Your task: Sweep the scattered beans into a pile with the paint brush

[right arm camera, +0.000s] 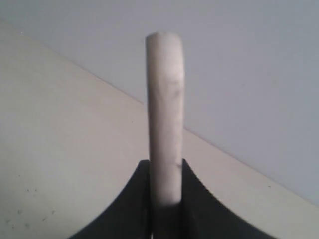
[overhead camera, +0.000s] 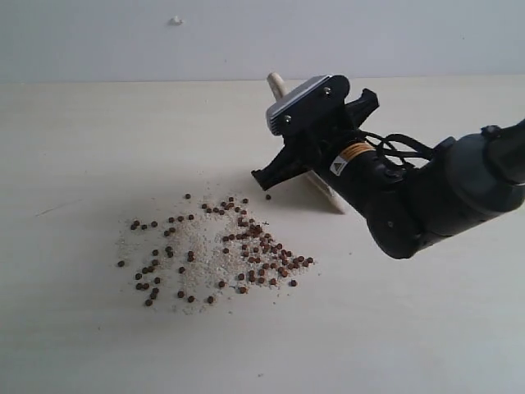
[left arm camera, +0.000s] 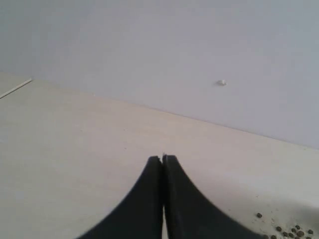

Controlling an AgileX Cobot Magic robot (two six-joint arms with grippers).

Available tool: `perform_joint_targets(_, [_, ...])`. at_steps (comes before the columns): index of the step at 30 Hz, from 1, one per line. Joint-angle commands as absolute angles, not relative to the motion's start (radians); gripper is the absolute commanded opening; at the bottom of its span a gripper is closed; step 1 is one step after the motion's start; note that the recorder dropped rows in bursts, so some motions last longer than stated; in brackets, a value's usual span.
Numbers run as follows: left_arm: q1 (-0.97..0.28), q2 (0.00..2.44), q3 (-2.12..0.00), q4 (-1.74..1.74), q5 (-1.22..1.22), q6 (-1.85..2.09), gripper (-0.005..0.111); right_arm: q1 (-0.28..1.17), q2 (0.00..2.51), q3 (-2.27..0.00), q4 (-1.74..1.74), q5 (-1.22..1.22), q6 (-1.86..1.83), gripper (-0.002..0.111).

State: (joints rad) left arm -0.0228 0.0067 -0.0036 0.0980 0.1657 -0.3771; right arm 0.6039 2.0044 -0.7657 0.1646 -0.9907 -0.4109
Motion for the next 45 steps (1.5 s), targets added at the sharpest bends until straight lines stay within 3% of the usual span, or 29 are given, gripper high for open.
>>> perform_joint_targets(1, [-0.029, 0.0, 0.0, 0.094, 0.163, -0.377, 0.0, 0.605, 2.038, -0.828, 0.023, -0.946, -0.264, 0.0])
perform_joint_targets(12, [-0.029, 0.0, 0.0, 0.094, 0.163, -0.377, 0.0, 0.605, 2.036, -0.857, -0.248, -0.984, 0.254, 0.0])
perform_joint_targets(24, [-0.029, 0.0, 0.0, 0.094, 0.163, -0.377, 0.0, 0.605, 1.859, -0.859, -0.144, -0.97, -0.084, 0.0])
perform_joint_targets(30, [-0.029, 0.0, 0.0, 0.094, 0.163, -0.374, 0.0, 0.605, 1.938, -1.001, -0.175, -0.821, -0.262, 0.0])
perform_joint_targets(40, [-0.029, 0.0, 0.0, 0.094, 0.163, -0.374, 0.0, 0.605, 2.19, -1.226, -0.536, -0.746, -0.134, 0.0])
perform_joint_targets(45, [-0.029, 0.0, 0.0, 0.094, 0.163, -0.374, 0.0, 0.605, 2.194, -1.226, -0.709, -0.739, 0.156, 0.0])
